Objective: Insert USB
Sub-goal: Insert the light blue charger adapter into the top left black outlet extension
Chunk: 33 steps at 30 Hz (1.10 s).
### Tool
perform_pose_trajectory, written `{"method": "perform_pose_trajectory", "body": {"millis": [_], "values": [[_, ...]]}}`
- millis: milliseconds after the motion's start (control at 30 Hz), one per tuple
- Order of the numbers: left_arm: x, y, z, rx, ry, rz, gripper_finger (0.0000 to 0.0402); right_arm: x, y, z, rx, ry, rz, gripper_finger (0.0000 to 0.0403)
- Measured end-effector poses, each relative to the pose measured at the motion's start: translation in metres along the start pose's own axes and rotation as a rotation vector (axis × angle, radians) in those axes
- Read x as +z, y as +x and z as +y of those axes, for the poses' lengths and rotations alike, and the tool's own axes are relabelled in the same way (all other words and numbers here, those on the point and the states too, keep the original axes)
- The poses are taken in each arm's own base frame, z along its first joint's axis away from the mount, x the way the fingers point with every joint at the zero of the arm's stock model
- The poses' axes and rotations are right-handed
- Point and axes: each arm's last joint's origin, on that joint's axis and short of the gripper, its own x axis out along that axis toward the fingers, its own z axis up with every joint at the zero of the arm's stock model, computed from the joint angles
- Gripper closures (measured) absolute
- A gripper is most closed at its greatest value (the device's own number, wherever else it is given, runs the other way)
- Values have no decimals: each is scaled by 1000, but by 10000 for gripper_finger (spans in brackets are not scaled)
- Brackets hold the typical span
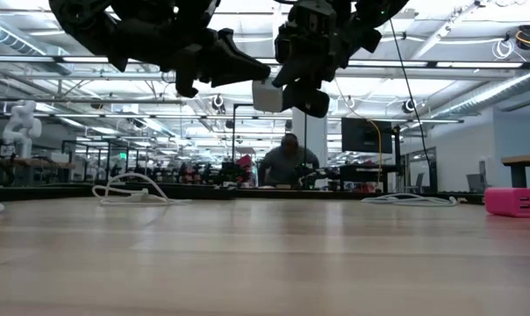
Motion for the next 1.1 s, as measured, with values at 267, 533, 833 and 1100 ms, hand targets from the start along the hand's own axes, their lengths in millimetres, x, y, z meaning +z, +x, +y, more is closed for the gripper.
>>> {"method": "perform_pose_trajectory", "body": {"millis": [267,533,833,1100], "values": [[0,0,0,-3,7,3,395,0,0,0,6,-4,-1,239],[1,0,1,12,35,-12,342,0,1,2,14,-34,-4,239],[18,-14,15,67,39,-22,252,1,0,4,30,-44,-10,239],[17,-36,13,-26,28,122,209,4,-4,7,33,-58,-36,239]]}}
